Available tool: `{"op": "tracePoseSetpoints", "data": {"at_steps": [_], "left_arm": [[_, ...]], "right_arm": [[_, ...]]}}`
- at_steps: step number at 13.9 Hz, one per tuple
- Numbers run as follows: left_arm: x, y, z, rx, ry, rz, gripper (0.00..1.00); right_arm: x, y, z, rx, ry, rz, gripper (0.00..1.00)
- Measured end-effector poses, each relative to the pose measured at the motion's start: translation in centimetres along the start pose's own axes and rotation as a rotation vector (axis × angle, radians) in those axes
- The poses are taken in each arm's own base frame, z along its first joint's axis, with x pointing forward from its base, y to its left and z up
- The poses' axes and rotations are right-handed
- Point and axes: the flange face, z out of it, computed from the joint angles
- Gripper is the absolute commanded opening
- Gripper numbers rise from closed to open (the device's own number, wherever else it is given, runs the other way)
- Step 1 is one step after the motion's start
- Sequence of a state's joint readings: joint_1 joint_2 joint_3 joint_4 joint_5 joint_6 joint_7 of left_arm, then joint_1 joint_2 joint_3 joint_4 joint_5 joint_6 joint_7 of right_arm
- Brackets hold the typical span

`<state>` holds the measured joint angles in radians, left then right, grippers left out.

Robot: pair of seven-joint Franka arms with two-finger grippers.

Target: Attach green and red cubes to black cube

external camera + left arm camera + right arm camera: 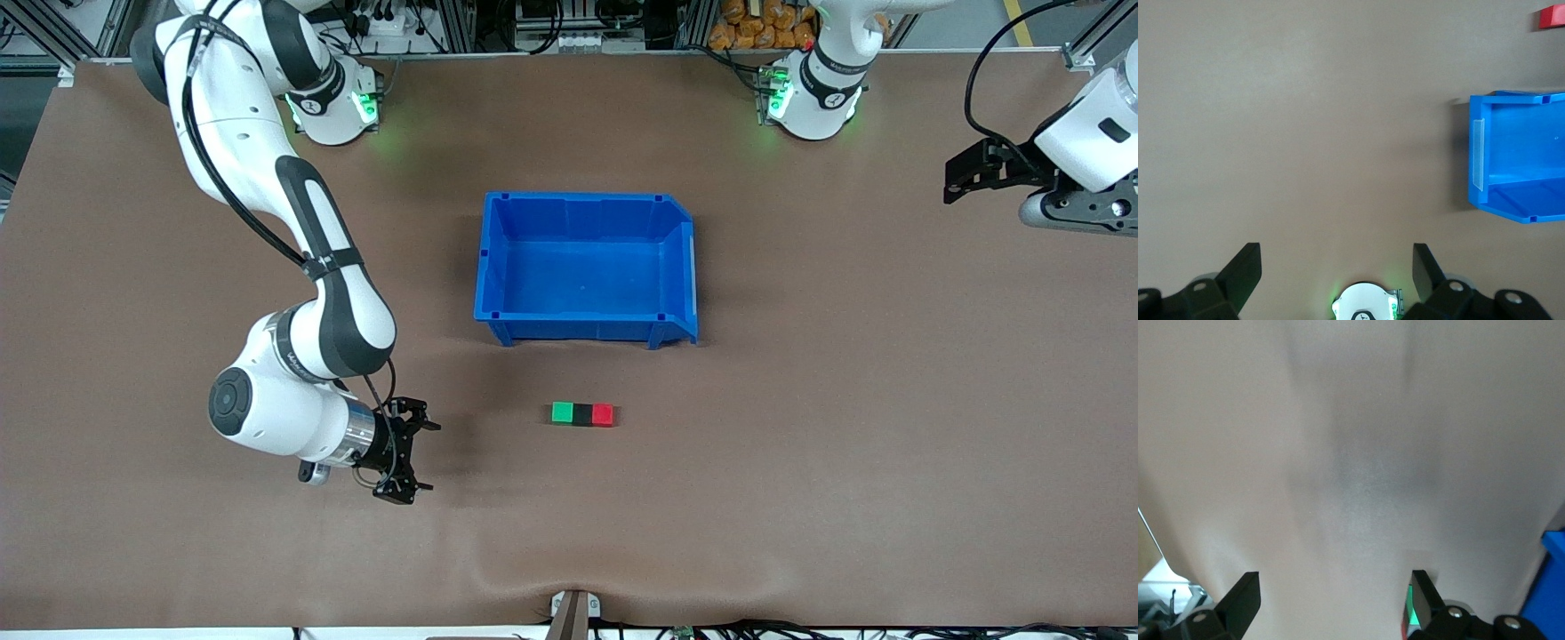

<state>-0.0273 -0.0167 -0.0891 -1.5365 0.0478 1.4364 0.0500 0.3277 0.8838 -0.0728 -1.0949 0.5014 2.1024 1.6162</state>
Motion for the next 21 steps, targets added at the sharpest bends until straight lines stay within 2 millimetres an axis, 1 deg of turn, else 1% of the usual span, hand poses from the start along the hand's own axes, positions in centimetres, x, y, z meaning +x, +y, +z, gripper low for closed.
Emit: {"op": "tracePoseSetpoints", "data": {"at_steps": [1,3,5,7,8,12,15,18,21], "left_arm": [[0.0,0.1,0.0,0.000,0.000,0.001,1.00],[0.0,0.2,0.0,0.000,0.000,0.003,1.00],[0.0,0.2,0.0,-0.001,0.000,0.004,1.00],[0.1,0.4,0.0,0.000,0.000,0.007,1.00],[0.1,0.6,0.0,0.000,0.001,0.008,1.00],[0.1,0.8,0.1,0.000,-0.001,-0.009,1.00],[0.2,0.8,0.1,0.000,-0.001,-0.013,1.00],[0.2,0.8,0.1,0.000,-0.001,-0.014,1.00],[0.2,0.8,0.0,0.000,-0.001,-0.014,1.00]], "right_arm": [[0.3,0.1,-0.5,-0.021,-0.001,-0.047,1.00],[2.0,0.1,-2.2,-0.078,-0.008,-0.117,1.00],[3.8,-0.4,-5.6,-0.074,-0.018,-0.143,1.00],[4.7,-0.4,-9.5,-0.082,-0.032,-0.201,1.00],[5.1,-0.2,-11.0,-0.098,-0.041,-0.247,1.00],[6.9,0.4,-15.7,-0.114,-0.056,-0.418,1.00],[8.1,1.4,-19.2,-0.162,-0.015,-0.576,1.00],[9.4,2.5,-22.9,-0.201,0.022,-0.690,1.00],[10.0,4.1,-26.8,-0.251,0.041,-0.814,1.00]]}}
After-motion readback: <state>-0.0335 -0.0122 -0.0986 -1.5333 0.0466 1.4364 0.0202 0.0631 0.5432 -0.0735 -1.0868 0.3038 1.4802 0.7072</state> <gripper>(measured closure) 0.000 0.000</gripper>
